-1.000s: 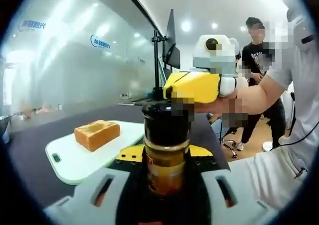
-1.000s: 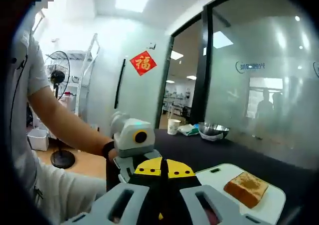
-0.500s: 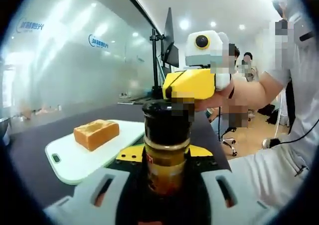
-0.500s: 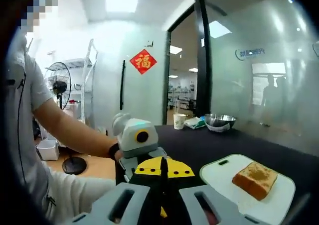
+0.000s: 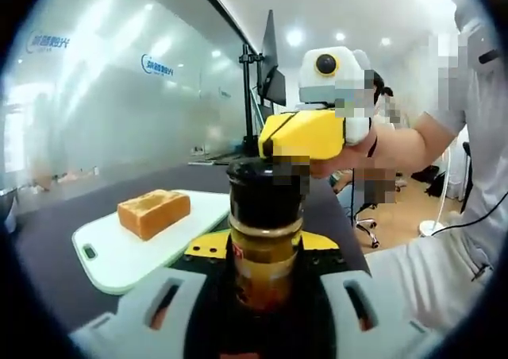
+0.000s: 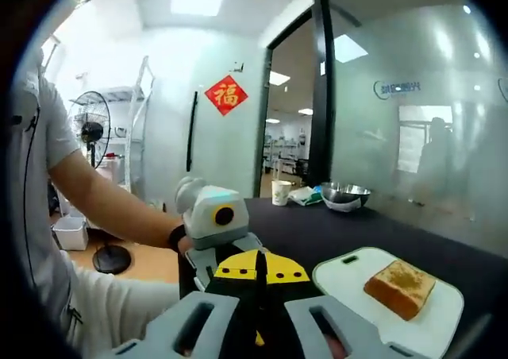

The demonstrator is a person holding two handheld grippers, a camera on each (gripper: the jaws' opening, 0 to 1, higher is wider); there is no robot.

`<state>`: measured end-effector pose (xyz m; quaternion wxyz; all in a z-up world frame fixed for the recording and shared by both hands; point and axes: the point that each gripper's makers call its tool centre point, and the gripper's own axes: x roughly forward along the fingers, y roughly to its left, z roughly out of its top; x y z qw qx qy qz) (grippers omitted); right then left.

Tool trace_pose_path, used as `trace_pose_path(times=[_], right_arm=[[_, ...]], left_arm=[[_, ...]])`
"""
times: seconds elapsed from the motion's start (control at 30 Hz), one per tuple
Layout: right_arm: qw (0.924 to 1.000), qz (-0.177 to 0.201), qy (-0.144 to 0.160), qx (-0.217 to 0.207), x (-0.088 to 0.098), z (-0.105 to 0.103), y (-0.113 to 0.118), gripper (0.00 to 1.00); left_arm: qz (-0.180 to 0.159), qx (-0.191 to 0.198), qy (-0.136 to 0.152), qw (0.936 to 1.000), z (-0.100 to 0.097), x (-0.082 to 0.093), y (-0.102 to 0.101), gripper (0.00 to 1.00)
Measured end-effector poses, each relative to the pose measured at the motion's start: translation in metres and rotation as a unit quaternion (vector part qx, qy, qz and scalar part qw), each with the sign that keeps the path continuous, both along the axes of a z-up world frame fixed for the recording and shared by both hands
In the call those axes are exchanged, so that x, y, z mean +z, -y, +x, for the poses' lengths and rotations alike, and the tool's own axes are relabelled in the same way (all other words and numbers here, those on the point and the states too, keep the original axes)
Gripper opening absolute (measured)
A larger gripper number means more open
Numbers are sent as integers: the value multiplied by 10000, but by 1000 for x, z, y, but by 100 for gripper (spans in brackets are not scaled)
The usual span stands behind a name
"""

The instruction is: Sprinkle pepper

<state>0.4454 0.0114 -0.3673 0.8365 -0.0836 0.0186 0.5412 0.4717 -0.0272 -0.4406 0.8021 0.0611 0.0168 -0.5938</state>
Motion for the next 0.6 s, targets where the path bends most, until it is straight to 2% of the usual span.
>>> trace_pose_path(times=[0.1,0.2,0.27,0.33,0.4,0.47,0.6], right_arm=[[10000,85,9,42,1,-2,-2,0],[9974,535,-482,102,3,-2,-1,0],[9985,485,-181,155,4,-5,-2,0],[9974,658,-238,194,3,-7,-5,0],[9952,919,-204,249,13,-10,-6,0],[9961,862,144,84,18,-7,-1,0],[9959,874,230,-30,20,-5,11,2]], left_arm=[[12,1,12,10000,0,0,0,21],[79,15,21,10000,2,-4,-1,21],[132,7,62,9999,1,-5,0,22],[222,21,113,9997,-1,-7,0,23],[244,19,125,9996,-2,-7,-1,23],[294,23,153,9994,-1,-9,-2,23],[381,-61,101,9992,-2,-11,-4,27]])
